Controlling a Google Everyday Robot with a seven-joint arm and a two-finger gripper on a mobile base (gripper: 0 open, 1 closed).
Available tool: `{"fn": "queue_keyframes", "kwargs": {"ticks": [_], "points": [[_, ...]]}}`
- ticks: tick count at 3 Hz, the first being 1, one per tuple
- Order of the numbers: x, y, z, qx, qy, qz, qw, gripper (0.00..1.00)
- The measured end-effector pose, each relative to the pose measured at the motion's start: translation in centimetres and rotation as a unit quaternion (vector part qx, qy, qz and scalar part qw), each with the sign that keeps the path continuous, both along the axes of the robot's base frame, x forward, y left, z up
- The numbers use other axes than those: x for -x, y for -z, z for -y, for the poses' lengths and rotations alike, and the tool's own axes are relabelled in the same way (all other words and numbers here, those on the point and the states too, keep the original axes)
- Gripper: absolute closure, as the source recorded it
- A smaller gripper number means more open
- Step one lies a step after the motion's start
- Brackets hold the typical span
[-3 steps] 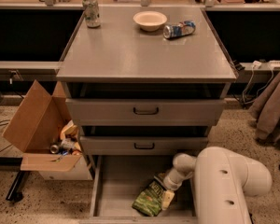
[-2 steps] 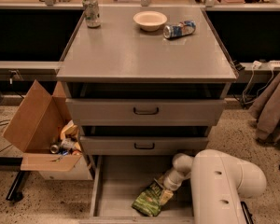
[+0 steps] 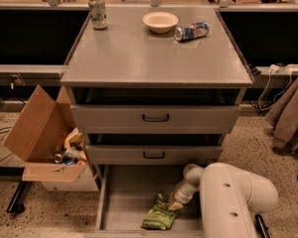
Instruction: Pick green jalapeno chip bag from bottom drawer and place on counter
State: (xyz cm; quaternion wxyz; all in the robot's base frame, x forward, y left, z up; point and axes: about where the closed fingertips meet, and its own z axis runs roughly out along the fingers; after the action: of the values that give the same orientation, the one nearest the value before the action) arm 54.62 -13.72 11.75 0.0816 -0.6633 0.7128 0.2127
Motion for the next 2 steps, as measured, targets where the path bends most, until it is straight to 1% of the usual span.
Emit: {"fn": "queue_keyframes", "kwargs": {"ticks": [1,2], "points": [[0.1,-1.5,-0.3,-0.011,-0.009,0.013,0.9998,1.00],[-0.8,-7.3,-0.5,-0.053,-0.026,0.089,0.9943,1.00]]}}
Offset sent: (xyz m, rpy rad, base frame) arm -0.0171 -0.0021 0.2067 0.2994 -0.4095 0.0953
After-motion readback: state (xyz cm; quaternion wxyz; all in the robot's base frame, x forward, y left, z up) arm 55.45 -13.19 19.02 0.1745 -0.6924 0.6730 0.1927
